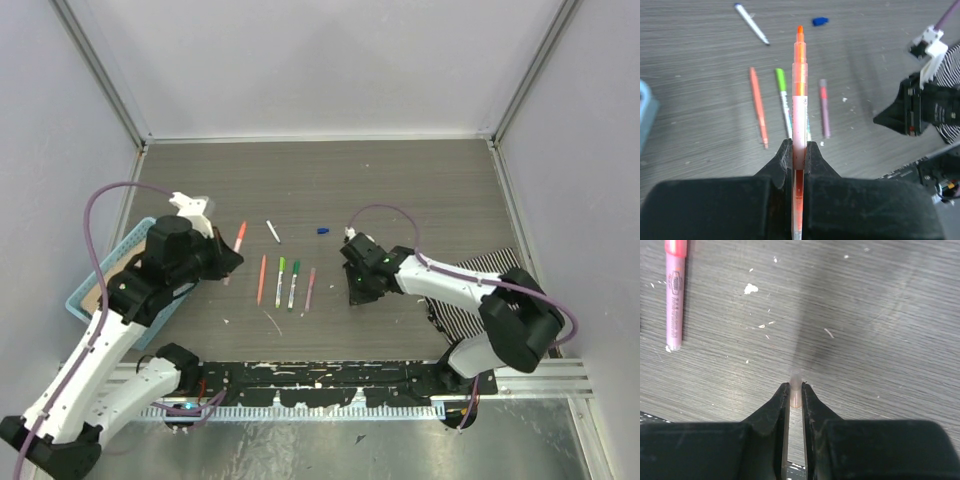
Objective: Insert the pens into the pen caps
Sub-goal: Insert the pen cap onto the pen.
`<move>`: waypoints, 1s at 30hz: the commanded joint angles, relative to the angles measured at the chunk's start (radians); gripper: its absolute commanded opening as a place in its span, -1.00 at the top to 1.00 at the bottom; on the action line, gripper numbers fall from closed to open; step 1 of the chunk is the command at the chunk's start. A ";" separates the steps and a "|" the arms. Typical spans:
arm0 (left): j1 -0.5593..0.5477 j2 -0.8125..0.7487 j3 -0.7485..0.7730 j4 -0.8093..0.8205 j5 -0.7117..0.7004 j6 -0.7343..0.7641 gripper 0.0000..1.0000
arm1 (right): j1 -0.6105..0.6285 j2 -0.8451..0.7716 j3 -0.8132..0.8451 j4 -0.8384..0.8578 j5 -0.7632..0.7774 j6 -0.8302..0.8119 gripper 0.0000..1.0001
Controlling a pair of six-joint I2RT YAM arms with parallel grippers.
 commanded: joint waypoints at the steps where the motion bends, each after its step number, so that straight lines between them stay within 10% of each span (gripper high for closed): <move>1: -0.161 0.055 -0.026 0.134 -0.027 -0.098 1.00 | -0.060 -0.135 -0.049 0.111 -0.059 0.038 0.99; 14: -0.541 0.301 -0.059 0.465 -0.150 -0.125 1.00 | -0.093 -0.501 -0.243 0.343 0.034 0.298 0.99; 30: -0.622 0.436 -0.110 0.648 -0.143 -0.182 1.00 | -0.093 -0.708 -0.336 0.397 0.274 0.602 0.99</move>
